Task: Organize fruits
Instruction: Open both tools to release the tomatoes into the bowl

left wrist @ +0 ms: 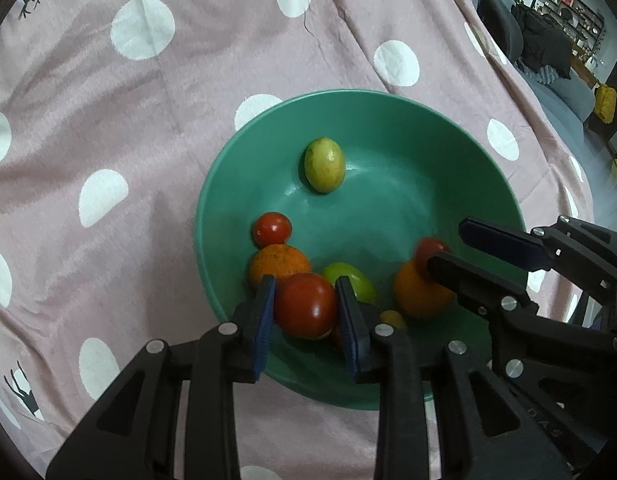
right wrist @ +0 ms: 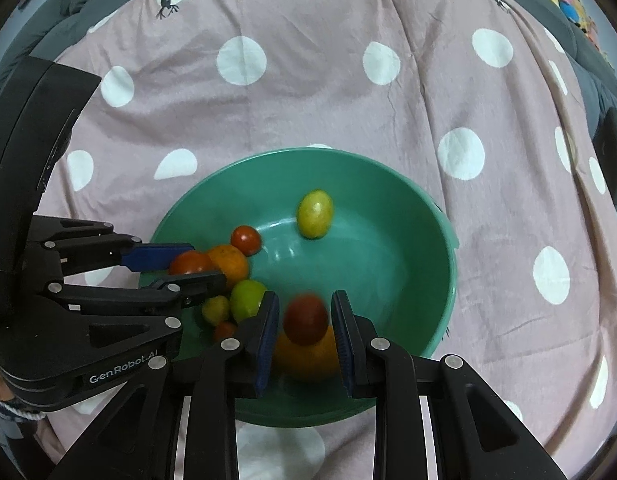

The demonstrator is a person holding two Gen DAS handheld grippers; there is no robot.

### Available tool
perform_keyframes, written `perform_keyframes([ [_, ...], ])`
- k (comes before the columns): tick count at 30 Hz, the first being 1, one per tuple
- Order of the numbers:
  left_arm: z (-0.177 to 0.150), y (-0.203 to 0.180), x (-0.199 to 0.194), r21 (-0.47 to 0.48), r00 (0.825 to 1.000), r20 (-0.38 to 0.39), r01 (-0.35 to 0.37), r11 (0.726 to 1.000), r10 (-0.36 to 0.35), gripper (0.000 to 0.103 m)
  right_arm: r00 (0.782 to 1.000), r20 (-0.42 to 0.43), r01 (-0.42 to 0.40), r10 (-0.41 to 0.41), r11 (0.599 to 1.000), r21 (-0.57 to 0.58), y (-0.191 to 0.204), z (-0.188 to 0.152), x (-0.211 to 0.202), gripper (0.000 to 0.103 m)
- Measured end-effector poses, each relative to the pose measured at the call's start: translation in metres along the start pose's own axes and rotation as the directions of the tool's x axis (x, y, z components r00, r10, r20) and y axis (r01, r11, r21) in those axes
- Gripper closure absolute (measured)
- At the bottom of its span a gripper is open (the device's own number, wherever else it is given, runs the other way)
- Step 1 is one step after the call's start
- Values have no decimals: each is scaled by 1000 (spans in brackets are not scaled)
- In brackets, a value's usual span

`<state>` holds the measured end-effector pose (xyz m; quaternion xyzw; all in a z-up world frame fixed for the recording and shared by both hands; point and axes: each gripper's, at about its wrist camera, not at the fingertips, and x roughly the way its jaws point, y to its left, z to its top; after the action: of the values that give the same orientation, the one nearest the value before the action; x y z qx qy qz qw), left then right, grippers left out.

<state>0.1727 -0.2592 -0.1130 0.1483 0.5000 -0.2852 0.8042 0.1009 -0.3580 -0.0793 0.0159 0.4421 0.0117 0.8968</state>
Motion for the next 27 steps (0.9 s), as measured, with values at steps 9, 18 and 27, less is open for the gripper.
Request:
perform_keyframes([
  [9,1,-3,-20,-11,999,44,-22,1000,22,38,999,-8,36,-36,999,27,-7,2,-11,72],
  [18,-11,8,-65,-57,988,88,-118,991,123,9,999,26,43,-43,999,14,3,6,-46,53],
  [27,-20,10,-113,-125,984,116,-119,985,133,1,1000,-1,31,-31,999,16,9,12,-79,48],
])
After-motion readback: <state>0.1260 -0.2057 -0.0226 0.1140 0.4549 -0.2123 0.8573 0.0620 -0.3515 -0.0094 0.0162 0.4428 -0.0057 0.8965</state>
